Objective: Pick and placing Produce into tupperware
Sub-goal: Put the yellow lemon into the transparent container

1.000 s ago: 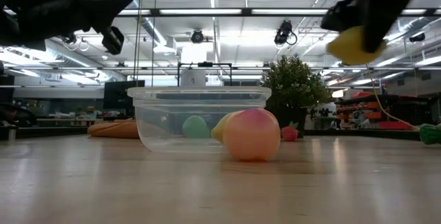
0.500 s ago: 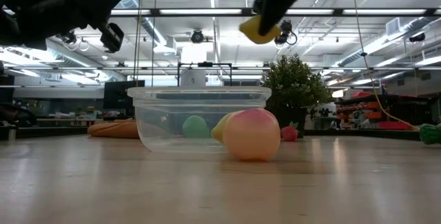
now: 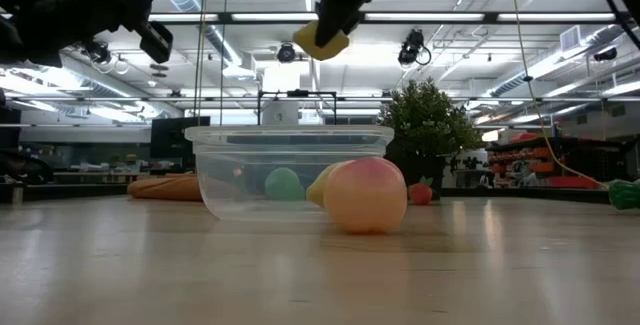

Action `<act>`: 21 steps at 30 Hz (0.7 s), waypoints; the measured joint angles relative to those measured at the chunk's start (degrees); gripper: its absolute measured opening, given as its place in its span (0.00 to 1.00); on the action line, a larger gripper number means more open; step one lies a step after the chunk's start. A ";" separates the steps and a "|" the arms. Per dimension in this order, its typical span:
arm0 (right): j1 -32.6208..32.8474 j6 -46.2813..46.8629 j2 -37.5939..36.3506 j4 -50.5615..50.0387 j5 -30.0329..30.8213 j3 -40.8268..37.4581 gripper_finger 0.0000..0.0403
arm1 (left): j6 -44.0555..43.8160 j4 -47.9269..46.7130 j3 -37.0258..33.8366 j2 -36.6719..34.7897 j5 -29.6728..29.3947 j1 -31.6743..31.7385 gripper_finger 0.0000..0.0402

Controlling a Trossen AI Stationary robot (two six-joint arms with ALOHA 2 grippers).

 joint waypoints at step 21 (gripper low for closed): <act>0.49 5.00 7.53 -0.88 -5.56 6.46 0.39 | 0.68 -2.38 0.00 -1.31 0.60 0.02 0.03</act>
